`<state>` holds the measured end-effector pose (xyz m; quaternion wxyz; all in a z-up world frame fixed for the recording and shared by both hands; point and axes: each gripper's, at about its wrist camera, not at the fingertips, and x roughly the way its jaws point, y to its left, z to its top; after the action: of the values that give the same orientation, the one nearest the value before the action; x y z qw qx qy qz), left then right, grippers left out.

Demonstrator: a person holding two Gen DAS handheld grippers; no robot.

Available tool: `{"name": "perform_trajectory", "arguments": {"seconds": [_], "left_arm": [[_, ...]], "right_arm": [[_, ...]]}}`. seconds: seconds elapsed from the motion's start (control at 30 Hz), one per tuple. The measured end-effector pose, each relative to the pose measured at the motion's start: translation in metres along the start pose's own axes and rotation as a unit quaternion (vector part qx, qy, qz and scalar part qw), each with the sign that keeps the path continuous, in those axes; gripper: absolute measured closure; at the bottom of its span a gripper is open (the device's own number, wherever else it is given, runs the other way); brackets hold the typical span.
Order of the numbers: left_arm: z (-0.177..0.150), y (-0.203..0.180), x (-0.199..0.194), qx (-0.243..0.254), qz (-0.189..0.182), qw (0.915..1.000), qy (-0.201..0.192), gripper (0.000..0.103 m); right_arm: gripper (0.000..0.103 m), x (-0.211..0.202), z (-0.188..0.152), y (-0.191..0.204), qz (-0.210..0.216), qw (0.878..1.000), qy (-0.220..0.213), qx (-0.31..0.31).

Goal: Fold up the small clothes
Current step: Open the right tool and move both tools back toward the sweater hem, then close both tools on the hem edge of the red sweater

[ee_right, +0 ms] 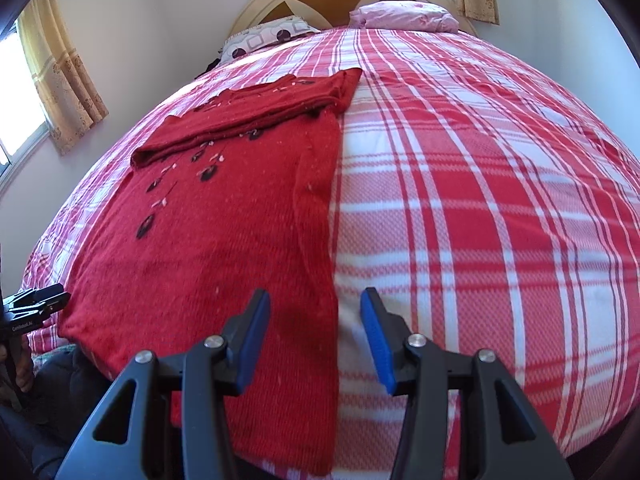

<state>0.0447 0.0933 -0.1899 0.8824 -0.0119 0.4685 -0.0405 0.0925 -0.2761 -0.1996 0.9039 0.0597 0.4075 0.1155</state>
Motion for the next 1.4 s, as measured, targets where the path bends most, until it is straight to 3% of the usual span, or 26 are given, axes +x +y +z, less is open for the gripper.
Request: {"name": "perform_trajectory", "arguments": {"seconds": [0.3,0.47,0.73,0.9,1.07,1.1,1.2,1.23,1.27,1.4], "left_arm": [[-0.008,-0.002,-0.005,0.0,-0.018,0.9998,0.009,0.038],[-0.013,-0.005,-0.009,0.002,-0.026,0.9996,0.011,0.048],[-0.015,-0.005,-0.009,-0.001,-0.029,0.9995,0.013,0.049],[-0.016,-0.004,-0.009,0.0,-0.036,0.9992,0.019,0.049],[-0.018,-0.011,-0.009,0.009,-0.059,0.998,0.018,0.05],[-0.018,-0.014,-0.009,0.016,-0.057,0.9982,0.014,0.055],[-0.016,-0.01,-0.012,0.009,-0.067,0.9977,0.008,0.096],[-0.016,-0.008,-0.012,0.006,-0.078,0.9969,0.009,0.096],[-0.015,-0.007,-0.013,0.002,-0.085,0.9963,0.009,0.097],[-0.012,-0.001,-0.022,-0.015,-0.105,0.9943,-0.011,0.097]], "right_arm": [[0.053,-0.017,-0.025,-0.004,0.009,1.0,0.006,0.018],[0.053,-0.024,-0.036,-0.003,0.013,1.0,0.011,0.021],[0.053,-0.025,-0.043,0.004,0.018,1.0,0.018,0.011],[0.067,-0.025,-0.045,0.0,0.028,0.999,0.019,0.022],[0.069,-0.026,-0.045,-0.004,0.044,0.998,0.018,0.039],[0.068,-0.025,-0.045,-0.004,0.045,0.998,0.017,0.039],[0.072,-0.024,-0.047,-0.002,0.045,0.998,0.011,0.032],[0.078,-0.024,-0.047,-0.001,0.045,0.998,0.01,0.031],[0.091,-0.024,-0.047,-0.002,0.054,0.998,0.012,0.034],[0.091,-0.025,-0.047,-0.001,0.075,0.996,0.011,0.038]]}}
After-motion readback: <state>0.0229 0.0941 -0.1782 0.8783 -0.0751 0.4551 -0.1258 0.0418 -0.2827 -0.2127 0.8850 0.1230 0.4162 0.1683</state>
